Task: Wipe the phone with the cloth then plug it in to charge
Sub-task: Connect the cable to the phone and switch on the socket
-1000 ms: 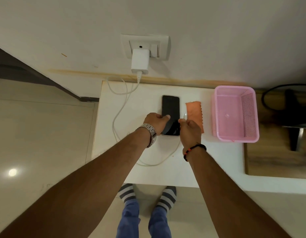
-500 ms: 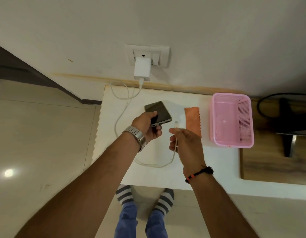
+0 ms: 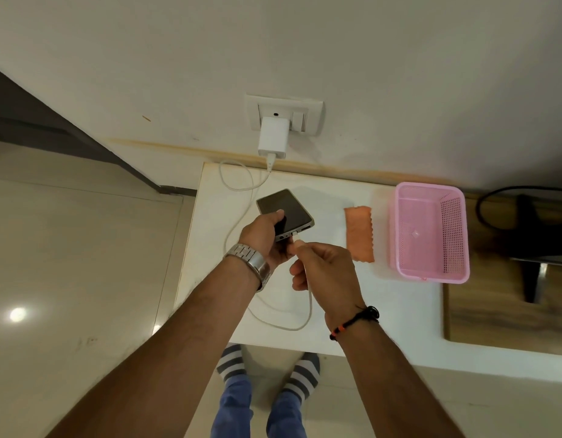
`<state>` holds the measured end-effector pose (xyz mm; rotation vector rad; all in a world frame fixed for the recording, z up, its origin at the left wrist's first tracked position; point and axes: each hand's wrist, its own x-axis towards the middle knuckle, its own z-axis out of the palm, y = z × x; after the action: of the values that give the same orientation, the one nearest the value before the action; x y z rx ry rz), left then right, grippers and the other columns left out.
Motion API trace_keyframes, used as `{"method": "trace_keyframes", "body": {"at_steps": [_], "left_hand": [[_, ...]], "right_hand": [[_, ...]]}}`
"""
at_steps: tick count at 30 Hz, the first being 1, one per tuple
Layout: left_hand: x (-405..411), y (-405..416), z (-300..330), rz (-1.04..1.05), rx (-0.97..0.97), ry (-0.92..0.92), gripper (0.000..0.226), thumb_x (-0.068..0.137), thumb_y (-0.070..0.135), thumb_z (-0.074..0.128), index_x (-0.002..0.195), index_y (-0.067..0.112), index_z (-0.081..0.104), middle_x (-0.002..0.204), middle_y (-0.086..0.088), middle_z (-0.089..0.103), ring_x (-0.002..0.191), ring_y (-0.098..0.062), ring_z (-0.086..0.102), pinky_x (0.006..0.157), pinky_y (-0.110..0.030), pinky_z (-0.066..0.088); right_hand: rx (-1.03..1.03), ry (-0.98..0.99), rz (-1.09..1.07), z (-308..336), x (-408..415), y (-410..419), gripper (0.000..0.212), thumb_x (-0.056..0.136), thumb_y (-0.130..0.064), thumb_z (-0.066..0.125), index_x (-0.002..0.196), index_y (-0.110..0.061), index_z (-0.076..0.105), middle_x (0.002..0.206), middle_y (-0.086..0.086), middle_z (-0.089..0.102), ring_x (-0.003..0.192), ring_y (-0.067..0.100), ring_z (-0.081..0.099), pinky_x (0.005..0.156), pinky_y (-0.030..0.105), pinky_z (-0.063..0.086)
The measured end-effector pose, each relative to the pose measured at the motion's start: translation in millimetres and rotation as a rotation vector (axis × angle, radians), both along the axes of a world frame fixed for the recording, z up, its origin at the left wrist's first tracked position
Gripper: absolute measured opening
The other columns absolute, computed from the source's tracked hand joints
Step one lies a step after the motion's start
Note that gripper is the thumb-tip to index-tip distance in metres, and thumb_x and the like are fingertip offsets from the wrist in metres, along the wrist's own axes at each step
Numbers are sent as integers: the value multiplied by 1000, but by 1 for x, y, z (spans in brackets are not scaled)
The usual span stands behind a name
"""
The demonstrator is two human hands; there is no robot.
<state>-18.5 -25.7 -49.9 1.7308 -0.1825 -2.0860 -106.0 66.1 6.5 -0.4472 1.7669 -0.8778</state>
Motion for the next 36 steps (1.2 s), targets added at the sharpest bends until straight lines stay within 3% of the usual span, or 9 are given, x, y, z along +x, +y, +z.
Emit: {"method": "trace_keyframes", "body": {"at_steps": [5, 9, 11, 15, 21, 25, 29, 32, 36], "left_hand": [[2, 0, 5, -27, -60, -50, 32, 98, 24, 64, 124, 5, 62, 104, -17, 70, 69, -25, 61, 51, -31, 52], [2, 2, 7, -51, -161, -78, 13, 100, 25, 64, 105, 13, 63, 110, -17, 73, 98, -34, 72, 75, -46, 63], [3, 3, 9, -74, -198, -88, 17, 101, 26, 63, 107, 11, 64, 109, -17, 74, 97, -34, 73, 76, -45, 64], [5, 6, 12, -85, -219, -96, 31, 101, 27, 62, 122, 5, 62, 111, -19, 74, 94, -34, 74, 59, -35, 60], [12, -1, 11, -229, -289, -159, 32, 101, 33, 62, 122, 8, 62, 113, -17, 74, 102, -37, 73, 85, -49, 63], [22, -4, 10, -312, -344, -161, 36, 101, 36, 61, 128, 12, 61, 117, -13, 74, 107, -34, 72, 91, -51, 62], [24, -1, 9, -344, -348, -106, 38, 101, 37, 61, 132, 14, 61, 119, -12, 75, 108, -32, 72, 80, -41, 61], [25, 1, 7, -354, -349, -88, 39, 101, 37, 62, 133, 14, 60, 121, -13, 74, 110, -33, 72, 91, -48, 60], [28, 6, 3, -313, -337, -50, 39, 102, 32, 61, 135, 10, 58, 124, -18, 72, 111, -38, 71, 97, -55, 58]], "right_hand": [[68, -22, 3, 2, -3, -4, 21, 94, -25, 66, 77, -17, 76, 58, 1, 69, 50, 11, 62, 54, 25, 60], [144, -94, -32, 4, -5, -8, 15, 89, -22, 70, 79, -12, 75, 55, 0, 67, 46, 10, 62, 53, 26, 59], [153, -122, -45, 4, -5, -11, 14, 88, -20, 71, 79, -10, 75, 55, 0, 66, 46, 9, 62, 52, 25, 57], [157, -139, -43, 0, -4, -13, 15, 91, -20, 70, 81, -10, 75, 56, -1, 65, 46, 8, 61, 53, 24, 57], [94, -245, 9, -2, -6, -2, 22, 98, -32, 62, 98, -15, 76, 82, 3, 78, 76, 17, 76, 72, 31, 62], [117, -168, 17, -6, -8, 3, 18, 97, -33, 61, 102, -20, 73, 107, -1, 76, 101, 15, 70, 91, 30, 52], [109, -113, 28, -10, -1, 7, 13, 95, -28, 66, 99, -19, 75, 97, -5, 75, 93, 9, 69, 82, 22, 53], [133, -67, 50, -14, 3, 9, 9, 92, -29, 70, 84, -24, 73, 88, -6, 74, 87, 8, 68, 69, 15, 46], [156, -58, 32, -20, 7, 10, 8, 89, -28, 74, 87, -21, 76, 93, -2, 76, 92, 11, 67, 84, 26, 48]]}}
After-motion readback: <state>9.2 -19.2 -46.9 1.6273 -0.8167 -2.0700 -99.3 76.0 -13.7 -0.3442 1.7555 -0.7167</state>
